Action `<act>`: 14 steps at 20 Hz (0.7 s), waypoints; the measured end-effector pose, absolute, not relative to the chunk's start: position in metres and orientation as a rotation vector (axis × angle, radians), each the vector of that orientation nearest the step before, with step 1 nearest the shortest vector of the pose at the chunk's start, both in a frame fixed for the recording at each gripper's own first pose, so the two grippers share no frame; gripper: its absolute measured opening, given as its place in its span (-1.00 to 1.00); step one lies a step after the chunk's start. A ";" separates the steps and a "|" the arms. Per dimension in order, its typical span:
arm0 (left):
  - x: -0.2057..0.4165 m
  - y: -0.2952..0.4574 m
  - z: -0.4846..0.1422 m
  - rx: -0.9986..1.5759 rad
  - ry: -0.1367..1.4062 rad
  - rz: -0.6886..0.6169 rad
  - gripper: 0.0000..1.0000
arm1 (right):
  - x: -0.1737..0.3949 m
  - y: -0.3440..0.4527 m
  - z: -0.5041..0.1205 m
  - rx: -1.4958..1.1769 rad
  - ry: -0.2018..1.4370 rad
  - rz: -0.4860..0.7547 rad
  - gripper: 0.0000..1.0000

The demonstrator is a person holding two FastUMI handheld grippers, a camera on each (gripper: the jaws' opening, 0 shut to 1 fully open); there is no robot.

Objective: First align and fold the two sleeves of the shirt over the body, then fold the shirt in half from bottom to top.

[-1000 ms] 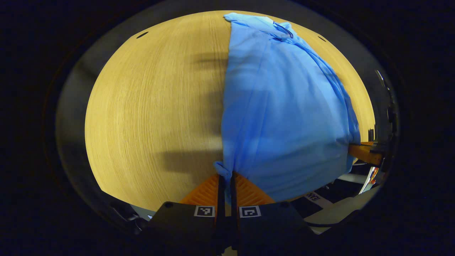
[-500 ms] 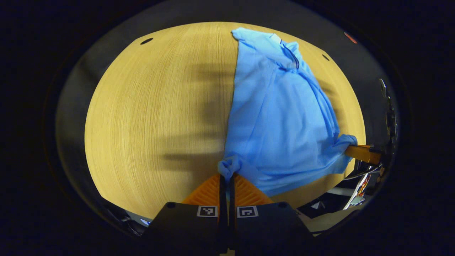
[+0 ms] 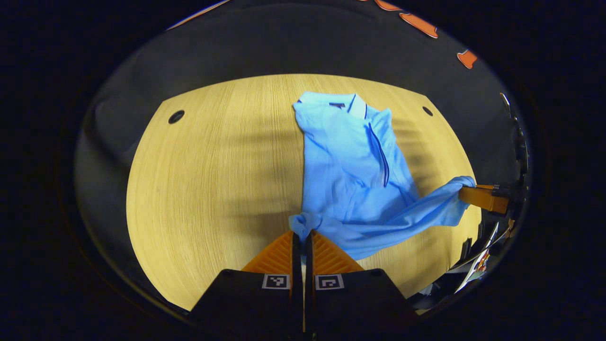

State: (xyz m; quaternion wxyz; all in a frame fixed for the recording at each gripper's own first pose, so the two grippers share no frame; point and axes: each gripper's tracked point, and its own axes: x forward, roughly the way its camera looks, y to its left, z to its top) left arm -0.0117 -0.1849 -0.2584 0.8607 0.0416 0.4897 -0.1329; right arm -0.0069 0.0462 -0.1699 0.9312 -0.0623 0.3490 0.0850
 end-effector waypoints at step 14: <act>0.173 -0.193 -0.231 0.120 0.925 -0.187 -0.89 | 0.159 0.073 -0.105 -0.033 0.627 0.157 -0.99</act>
